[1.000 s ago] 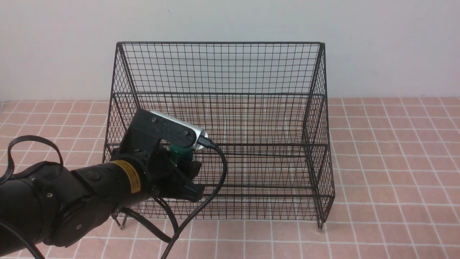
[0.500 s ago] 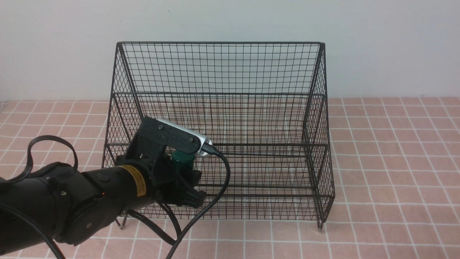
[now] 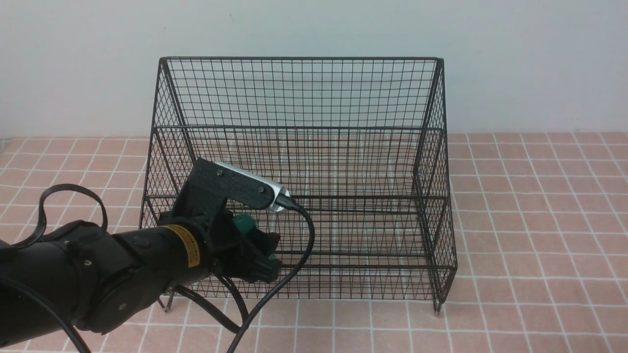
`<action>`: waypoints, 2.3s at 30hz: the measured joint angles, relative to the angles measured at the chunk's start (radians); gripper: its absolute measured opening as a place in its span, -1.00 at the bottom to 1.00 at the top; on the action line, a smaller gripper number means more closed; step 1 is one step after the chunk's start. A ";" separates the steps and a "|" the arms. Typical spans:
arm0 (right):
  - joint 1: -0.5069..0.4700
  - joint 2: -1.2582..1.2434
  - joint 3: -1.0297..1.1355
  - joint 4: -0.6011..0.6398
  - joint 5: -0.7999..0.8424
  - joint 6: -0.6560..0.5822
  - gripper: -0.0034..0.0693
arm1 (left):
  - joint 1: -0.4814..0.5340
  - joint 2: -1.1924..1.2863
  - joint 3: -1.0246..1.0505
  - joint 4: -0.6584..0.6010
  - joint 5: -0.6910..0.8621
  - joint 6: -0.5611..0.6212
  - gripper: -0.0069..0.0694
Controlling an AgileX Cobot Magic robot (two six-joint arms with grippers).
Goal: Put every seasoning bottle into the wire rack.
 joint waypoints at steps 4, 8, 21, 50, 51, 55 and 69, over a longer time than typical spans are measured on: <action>0.000 0.000 0.000 0.000 0.000 0.000 -0.95 | 0.000 -0.007 -0.004 0.000 0.007 0.000 0.41; 0.000 0.000 0.000 0.000 0.000 0.000 -0.95 | 0.000 -0.054 -0.004 0.000 0.020 0.000 0.41; 0.000 0.000 0.000 0.000 0.000 0.000 -0.95 | 0.000 -0.628 -0.004 -0.004 0.513 0.000 -0.74; 0.000 0.000 0.000 0.000 0.000 0.000 -0.95 | 0.000 -1.507 -0.006 -0.009 0.914 -0.010 -0.84; 0.000 0.000 0.000 0.000 0.000 0.000 -0.95 | 0.000 -1.507 -0.006 -0.009 0.914 -0.010 -0.84; 0.000 0.000 0.000 0.000 0.000 0.000 -0.95 | 0.000 -1.507 0.002 -0.030 0.905 -0.010 -0.84; 0.000 0.000 0.000 0.000 0.000 0.000 -0.95 | 0.291 -1.507 0.345 -0.328 0.626 0.353 -0.84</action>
